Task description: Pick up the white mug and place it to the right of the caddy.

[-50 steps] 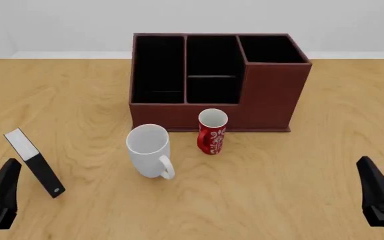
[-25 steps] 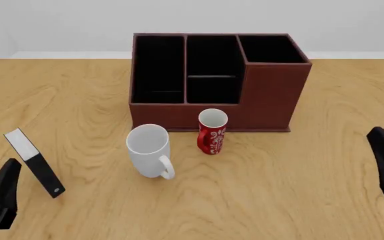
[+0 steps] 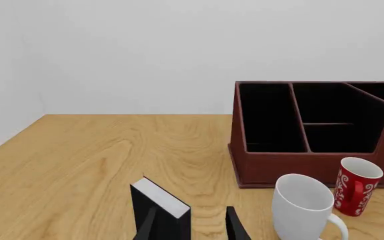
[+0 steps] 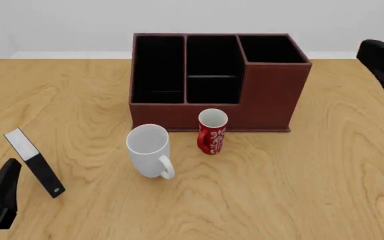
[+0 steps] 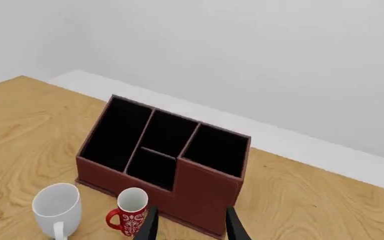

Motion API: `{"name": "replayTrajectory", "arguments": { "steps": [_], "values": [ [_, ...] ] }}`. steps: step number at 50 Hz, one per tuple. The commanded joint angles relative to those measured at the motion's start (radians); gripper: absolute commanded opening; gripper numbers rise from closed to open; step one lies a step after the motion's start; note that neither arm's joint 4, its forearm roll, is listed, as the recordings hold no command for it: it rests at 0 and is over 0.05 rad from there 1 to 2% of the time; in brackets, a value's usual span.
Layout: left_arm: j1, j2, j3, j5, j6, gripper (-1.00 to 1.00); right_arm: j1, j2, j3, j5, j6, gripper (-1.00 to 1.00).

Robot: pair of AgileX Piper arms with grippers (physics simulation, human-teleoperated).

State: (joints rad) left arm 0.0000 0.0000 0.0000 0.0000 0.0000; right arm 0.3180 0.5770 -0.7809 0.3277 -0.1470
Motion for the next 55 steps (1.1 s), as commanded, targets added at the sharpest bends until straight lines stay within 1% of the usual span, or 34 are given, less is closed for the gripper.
{"name": "replayTrajectory", "arguments": {
  "steps": [1,7,10,11,16,18,21,28,33,37,39,45,55],
  "values": [
    [0.000,0.000,0.000,0.000,0.000,1.00,0.079,0.193,-0.205,0.134,-0.012,1.00],
    [0.000,0.000,0.000,0.000,0.000,1.00,0.110,0.277,-0.239,0.173,0.000,1.00],
    [0.000,0.000,0.000,0.000,0.000,1.00,0.134,0.312,-0.251,0.190,0.017,1.00],
    [0.000,0.000,0.000,0.000,0.000,1.00,0.147,0.331,-0.257,0.198,0.036,1.00],
    [0.000,0.000,0.000,0.000,0.000,1.00,0.198,0.386,-0.264,0.208,0.073,1.00],
    [0.000,0.000,0.000,0.000,0.000,1.00,0.197,0.395,-0.261,0.207,0.068,1.00],
    [0.000,0.000,0.000,0.000,0.000,1.00,0.211,0.419,-0.270,0.217,0.076,1.00],
    [0.000,0.000,0.000,0.000,0.000,1.00,0.267,0.494,-0.285,0.226,0.127,1.00],
    [0.000,0.000,0.000,0.000,0.000,1.00,0.289,0.533,-0.292,0.237,0.136,1.00],
    [0.000,0.000,0.000,0.000,0.000,1.00,0.322,0.567,-0.305,0.246,0.161,1.00],
    [0.000,0.000,0.000,0.000,0.000,1.00,0.320,0.573,-0.306,0.245,0.157,1.00],
    [0.000,0.000,0.000,0.000,0.000,1.00,0.348,0.616,-0.316,0.238,0.175,1.00],
    [0.000,0.000,0.000,0.000,0.000,1.00,0.386,0.686,-0.344,0.234,0.179,1.00]
  ]
}}
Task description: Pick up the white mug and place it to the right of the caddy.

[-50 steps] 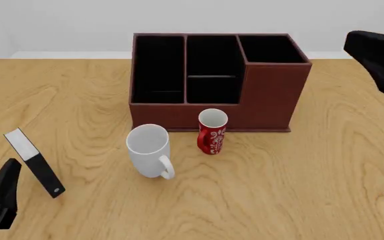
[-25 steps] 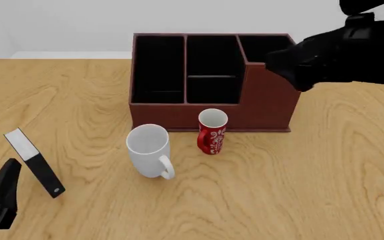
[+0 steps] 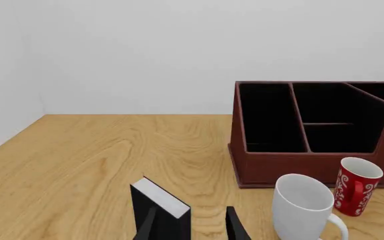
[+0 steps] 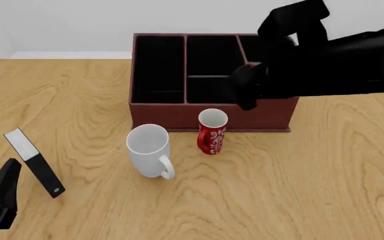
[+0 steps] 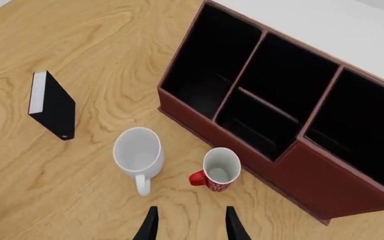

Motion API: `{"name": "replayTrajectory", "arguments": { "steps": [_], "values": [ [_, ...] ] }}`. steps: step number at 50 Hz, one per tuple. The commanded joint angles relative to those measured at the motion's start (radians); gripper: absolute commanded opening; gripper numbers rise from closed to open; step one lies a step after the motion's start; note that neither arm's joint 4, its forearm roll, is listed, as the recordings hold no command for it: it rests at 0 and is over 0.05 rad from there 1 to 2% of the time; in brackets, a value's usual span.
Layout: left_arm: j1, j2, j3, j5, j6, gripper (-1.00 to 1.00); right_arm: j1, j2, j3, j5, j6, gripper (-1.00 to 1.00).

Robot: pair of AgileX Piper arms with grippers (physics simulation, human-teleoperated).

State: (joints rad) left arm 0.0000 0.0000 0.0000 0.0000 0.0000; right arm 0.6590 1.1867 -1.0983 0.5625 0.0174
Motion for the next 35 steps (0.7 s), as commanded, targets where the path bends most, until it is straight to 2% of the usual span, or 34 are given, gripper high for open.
{"name": "replayTrajectory", "arguments": {
  "steps": [1,16,35],
  "values": [
    [0.000,0.000,0.000,0.000,0.000,1.00,0.051,0.083,-0.030,-0.001,0.017,1.00],
    [0.000,0.000,0.000,0.000,0.000,1.00,0.111,0.201,-0.061,-0.022,0.033,1.00],
    [0.000,0.000,0.000,0.000,0.000,1.00,0.204,0.311,-0.063,-0.094,0.100,1.00]
  ]
}}
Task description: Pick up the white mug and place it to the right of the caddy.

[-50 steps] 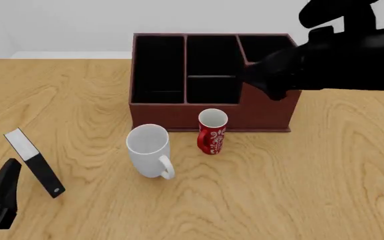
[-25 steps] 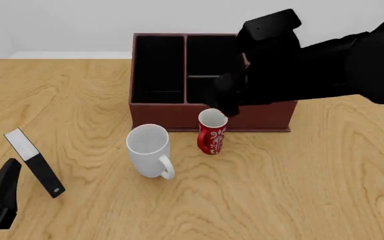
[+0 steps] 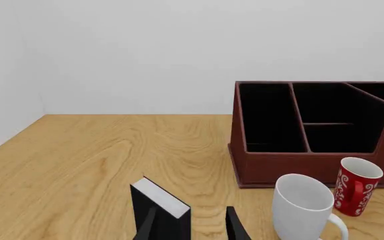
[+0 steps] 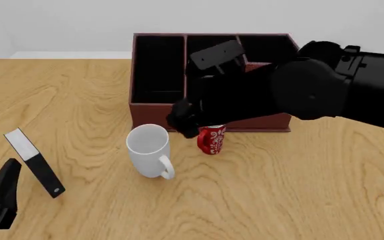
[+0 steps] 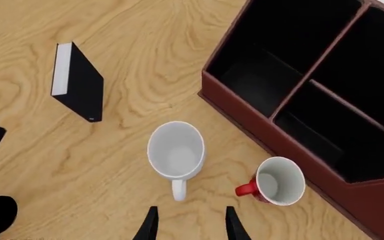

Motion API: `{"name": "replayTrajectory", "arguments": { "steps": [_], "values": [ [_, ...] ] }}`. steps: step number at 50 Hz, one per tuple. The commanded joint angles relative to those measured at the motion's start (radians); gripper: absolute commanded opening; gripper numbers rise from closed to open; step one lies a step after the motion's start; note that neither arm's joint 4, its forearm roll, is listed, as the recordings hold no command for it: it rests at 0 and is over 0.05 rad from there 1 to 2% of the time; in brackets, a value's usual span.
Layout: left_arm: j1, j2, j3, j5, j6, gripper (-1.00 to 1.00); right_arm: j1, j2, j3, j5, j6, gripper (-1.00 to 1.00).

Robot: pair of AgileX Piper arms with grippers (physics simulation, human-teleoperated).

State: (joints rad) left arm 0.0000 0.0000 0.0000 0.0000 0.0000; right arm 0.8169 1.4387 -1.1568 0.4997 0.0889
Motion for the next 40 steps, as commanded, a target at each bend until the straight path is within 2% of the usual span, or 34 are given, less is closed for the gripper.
{"name": "replayTrajectory", "arguments": {
  "steps": [1,21,40],
  "values": [
    [0.000,0.000,0.000,0.000,0.000,1.00,0.049,0.063,-0.004,-0.034,0.030,1.00],
    [0.000,0.000,0.000,0.000,0.000,1.00,0.089,0.143,0.012,-0.084,0.065,1.00],
    [0.000,0.000,0.000,0.000,0.000,1.00,0.068,0.209,0.020,-0.116,0.081,1.00]
  ]
}}
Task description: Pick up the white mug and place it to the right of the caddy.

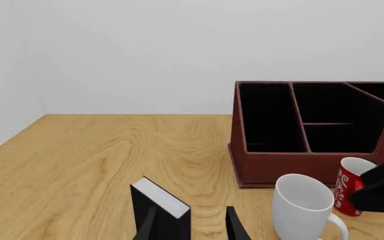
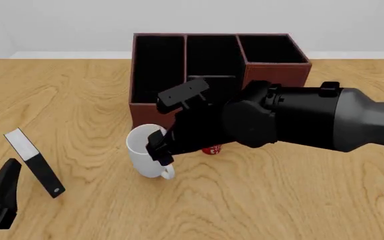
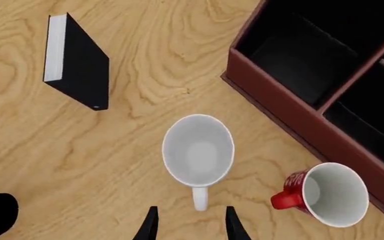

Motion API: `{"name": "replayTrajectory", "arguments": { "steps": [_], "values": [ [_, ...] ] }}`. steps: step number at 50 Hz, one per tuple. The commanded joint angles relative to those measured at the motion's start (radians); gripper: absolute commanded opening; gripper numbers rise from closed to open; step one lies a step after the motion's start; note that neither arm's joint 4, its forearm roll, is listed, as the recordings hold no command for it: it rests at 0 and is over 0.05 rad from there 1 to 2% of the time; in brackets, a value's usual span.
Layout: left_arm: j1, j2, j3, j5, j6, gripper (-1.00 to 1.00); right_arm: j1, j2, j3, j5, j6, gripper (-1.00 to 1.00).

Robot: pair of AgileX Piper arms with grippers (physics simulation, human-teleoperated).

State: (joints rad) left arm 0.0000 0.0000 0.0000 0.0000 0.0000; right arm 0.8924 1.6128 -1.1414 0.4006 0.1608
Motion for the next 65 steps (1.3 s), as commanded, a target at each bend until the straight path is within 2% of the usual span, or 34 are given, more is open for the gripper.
{"name": "replayTrajectory", "arguments": {
  "steps": [1,25,41,65],
  "values": [
    [0.000,0.000,0.000,0.000,0.000,1.00,-0.009,0.038,0.004,-0.018,0.008,1.00],
    [0.000,0.000,0.000,0.000,0.000,1.00,0.009,0.122,-0.035,-0.003,0.018,1.00],
    [0.000,0.000,0.000,0.000,0.000,1.00,-0.004,0.143,-0.038,0.012,0.009,1.00],
    [0.000,0.000,0.000,0.000,0.000,1.00,0.001,0.175,-0.045,-0.003,0.026,1.00]
  ]
}}
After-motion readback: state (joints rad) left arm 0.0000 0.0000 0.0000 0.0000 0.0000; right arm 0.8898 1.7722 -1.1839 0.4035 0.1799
